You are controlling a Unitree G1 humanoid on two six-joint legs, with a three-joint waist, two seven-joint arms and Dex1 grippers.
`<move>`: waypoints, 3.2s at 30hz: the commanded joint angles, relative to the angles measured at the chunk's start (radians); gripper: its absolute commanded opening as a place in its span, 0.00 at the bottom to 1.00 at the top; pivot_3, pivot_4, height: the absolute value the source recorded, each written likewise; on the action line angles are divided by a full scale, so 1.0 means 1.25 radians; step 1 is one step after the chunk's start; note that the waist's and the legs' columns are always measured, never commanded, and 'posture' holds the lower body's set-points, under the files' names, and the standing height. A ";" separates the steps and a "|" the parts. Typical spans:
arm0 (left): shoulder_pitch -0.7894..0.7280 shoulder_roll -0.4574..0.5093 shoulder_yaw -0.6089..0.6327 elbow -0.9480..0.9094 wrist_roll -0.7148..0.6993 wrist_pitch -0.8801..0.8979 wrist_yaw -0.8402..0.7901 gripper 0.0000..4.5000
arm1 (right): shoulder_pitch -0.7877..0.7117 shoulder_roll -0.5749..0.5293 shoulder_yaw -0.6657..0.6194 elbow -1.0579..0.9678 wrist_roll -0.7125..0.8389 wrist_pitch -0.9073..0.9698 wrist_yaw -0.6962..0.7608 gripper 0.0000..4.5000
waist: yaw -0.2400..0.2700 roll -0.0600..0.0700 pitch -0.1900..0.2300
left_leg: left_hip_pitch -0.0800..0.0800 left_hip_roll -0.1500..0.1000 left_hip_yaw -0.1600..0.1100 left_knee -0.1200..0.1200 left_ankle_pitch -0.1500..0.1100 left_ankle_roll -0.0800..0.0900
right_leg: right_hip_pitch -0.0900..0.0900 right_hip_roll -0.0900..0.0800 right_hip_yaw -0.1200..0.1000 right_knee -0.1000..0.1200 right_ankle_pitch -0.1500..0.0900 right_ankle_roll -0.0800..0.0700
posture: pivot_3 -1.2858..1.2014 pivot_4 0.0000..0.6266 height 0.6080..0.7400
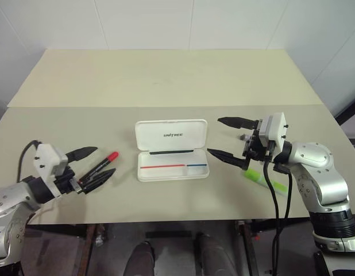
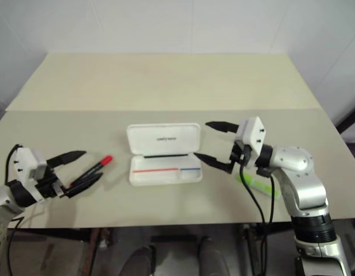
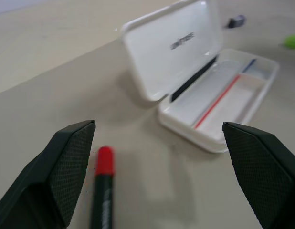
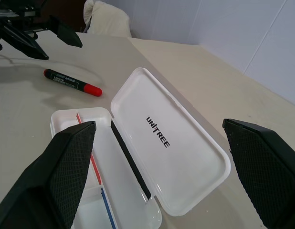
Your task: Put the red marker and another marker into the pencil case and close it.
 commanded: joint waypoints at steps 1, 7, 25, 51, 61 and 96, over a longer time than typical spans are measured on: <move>0.012 0.009 0.028 0.082 0.023 -0.073 -0.015 0.99 | -0.008 -0.002 -0.009 -0.017 0.006 -0.009 0.002 1.00 | 0.000 0.000 0.000 | 0.000 0.000 0.000 0.000 0.000 0.000 | 0.000 0.000 0.000 0.000 0.000 0.000 | 0.52 0.24 1.00; -0.007 0.013 -0.014 0.202 0.061 -0.134 -0.024 0.99 | 0.005 -0.013 -0.022 -0.036 0.007 -0.002 -0.008 1.00 | 0.000 0.000 0.000 | 0.000 0.000 0.000 0.000 0.000 0.000 | 0.000 0.000 0.000 -0.001 0.000 0.000 | 0.52 0.24 1.00; -0.093 -0.018 -0.128 0.341 0.121 -0.159 0.036 0.62 | 0.037 -0.030 -0.040 -0.087 0.019 0.021 -0.034 1.00 | 0.001 0.000 0.000 | 0.000 0.000 0.000 0.000 0.000 0.000 | 0.000 0.000 0.000 0.000 0.000 0.000 | 0.52 0.24 1.00; -0.068 0.036 -0.143 0.134 0.019 -0.143 -0.120 0.13 | 0.081 -0.142 -0.035 -0.177 0.174 0.151 0.133 1.00 | 0.002 -0.001 -0.001 | 0.000 0.000 0.001 0.000 0.000 -0.001 | 0.000 0.000 0.000 -0.002 0.000 0.000 | 0.52 0.24 1.00; -0.183 0.032 -0.296 0.064 0.037 -0.136 -0.169 0.13 | 0.116 -0.141 -0.065 -0.103 0.102 0.088 0.125 1.00 | 0.011 -0.001 -0.001 | -0.001 0.000 0.001 0.000 0.000 -0.001 | 0.000 0.000 0.000 -0.003 0.000 0.000 | 0.52 0.24 1.00; -0.533 -0.125 -0.527 0.396 0.280 -0.294 -0.129 0.73 | 0.237 -0.140 -0.126 -0.224 0.109 0.101 0.000 1.00 | 0.022 -0.001 -0.001 | -0.002 0.000 0.001 0.003 0.000 0.000 | 0.001 0.000 0.000 -0.001 0.001 0.002 | 0.52 0.24 1.00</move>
